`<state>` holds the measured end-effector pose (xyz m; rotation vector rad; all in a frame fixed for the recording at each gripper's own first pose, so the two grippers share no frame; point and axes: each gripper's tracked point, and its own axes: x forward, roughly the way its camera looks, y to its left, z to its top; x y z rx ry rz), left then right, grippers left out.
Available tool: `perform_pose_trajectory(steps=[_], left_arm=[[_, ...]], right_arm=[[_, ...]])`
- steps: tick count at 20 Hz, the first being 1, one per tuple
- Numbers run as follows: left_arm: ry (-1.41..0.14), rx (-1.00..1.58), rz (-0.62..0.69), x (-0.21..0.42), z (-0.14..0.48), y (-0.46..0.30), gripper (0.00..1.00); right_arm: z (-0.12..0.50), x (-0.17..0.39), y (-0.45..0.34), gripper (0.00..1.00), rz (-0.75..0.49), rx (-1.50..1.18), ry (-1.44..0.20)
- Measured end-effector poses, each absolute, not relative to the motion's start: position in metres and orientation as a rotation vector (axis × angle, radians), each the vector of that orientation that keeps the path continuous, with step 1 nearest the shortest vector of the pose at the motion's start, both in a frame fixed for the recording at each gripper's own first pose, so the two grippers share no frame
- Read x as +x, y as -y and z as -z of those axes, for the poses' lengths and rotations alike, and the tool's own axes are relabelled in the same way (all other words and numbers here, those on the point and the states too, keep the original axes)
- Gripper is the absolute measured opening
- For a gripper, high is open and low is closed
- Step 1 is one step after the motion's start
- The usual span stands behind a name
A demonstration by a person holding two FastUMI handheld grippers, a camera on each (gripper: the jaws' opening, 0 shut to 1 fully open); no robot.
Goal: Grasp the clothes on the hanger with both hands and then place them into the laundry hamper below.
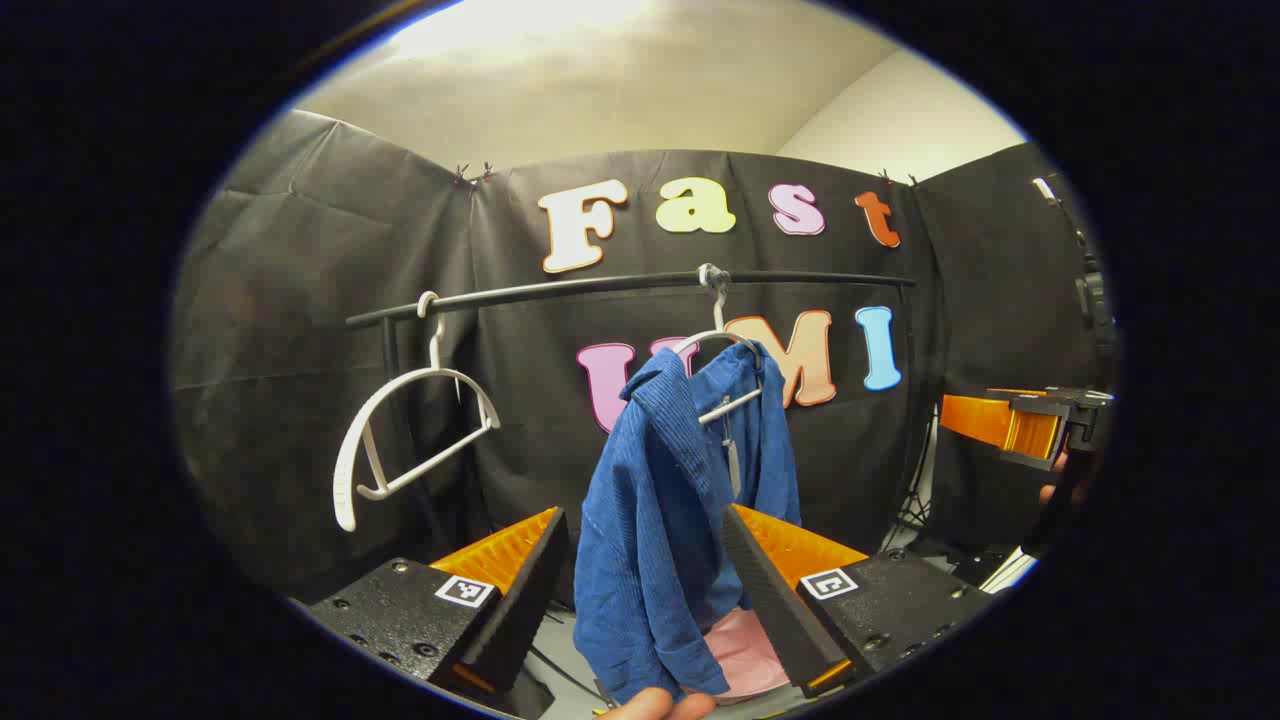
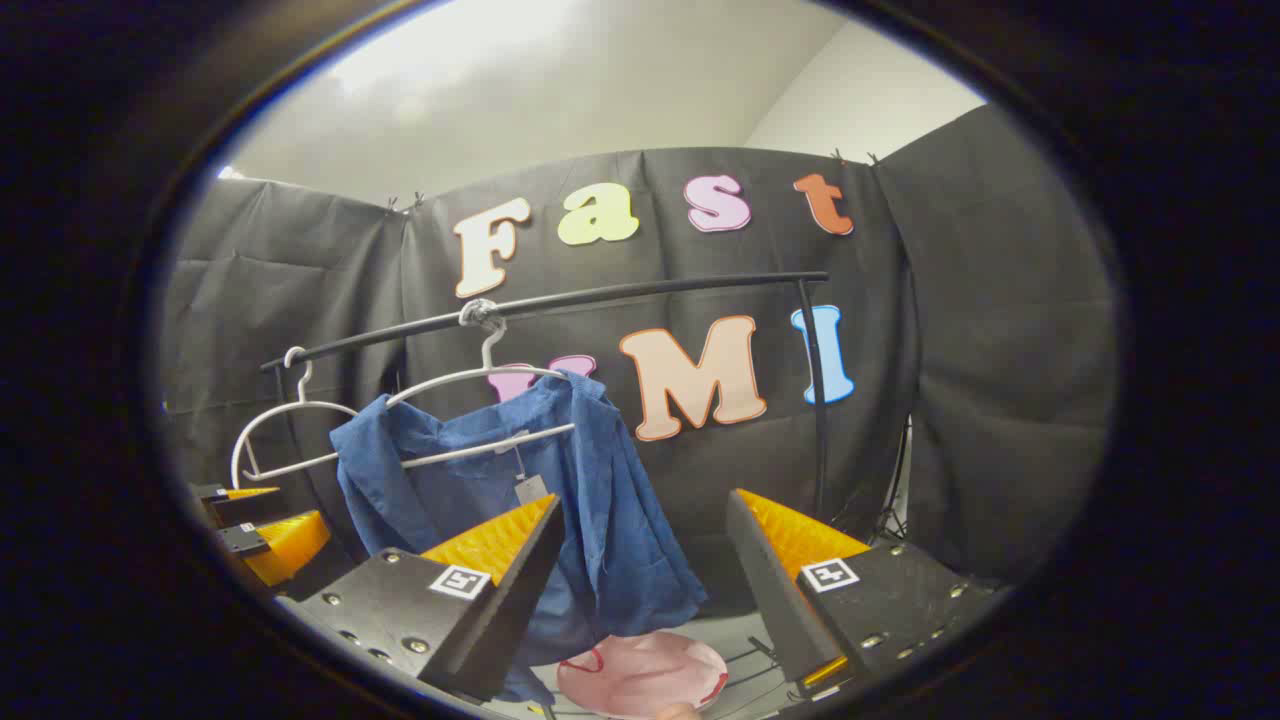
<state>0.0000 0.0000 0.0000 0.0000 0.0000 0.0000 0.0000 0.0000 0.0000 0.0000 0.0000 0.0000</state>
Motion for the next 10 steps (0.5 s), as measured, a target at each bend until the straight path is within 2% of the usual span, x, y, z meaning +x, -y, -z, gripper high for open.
perform_pose_trajectory(steps=[1,2,3,4,5,9,10], left_arm=[[-0.005,-0.006,0.006,0.0,0.001,0.003,0.91],[-0.005,-0.012,0.005,0.001,-0.001,0.006,1.0],[0.001,-0.018,0.011,0.003,-0.002,0.01,0.95],[-0.001,-0.018,0.015,0.005,-0.002,0.015,1.0],[-0.007,-0.013,0.016,0.008,-0.001,0.018,1.0],[-0.004,0.005,0.001,0.013,-0.007,0.023,1.0],[0.001,0.007,-0.007,0.014,-0.008,0.023,0.95]], right_arm=[[0.0,-0.005,0.004,0.94,0.009,-0.002,-0.003],[-0.002,-0.007,0.01,0.94,0.018,-0.014,0.007],[-0.007,-0.01,0.015,1.0,0.026,-0.032,0.034],[-0.011,-0.01,0.021,0.94,0.031,-0.05,0.046],[-0.006,-0.007,0.026,0.98,0.032,-0.064,0.036],[-0.006,0.005,0.041,0.94,0.036,-0.083,0.01],[-0.007,0.01,0.043,0.94,0.034,-0.081,0.01]])
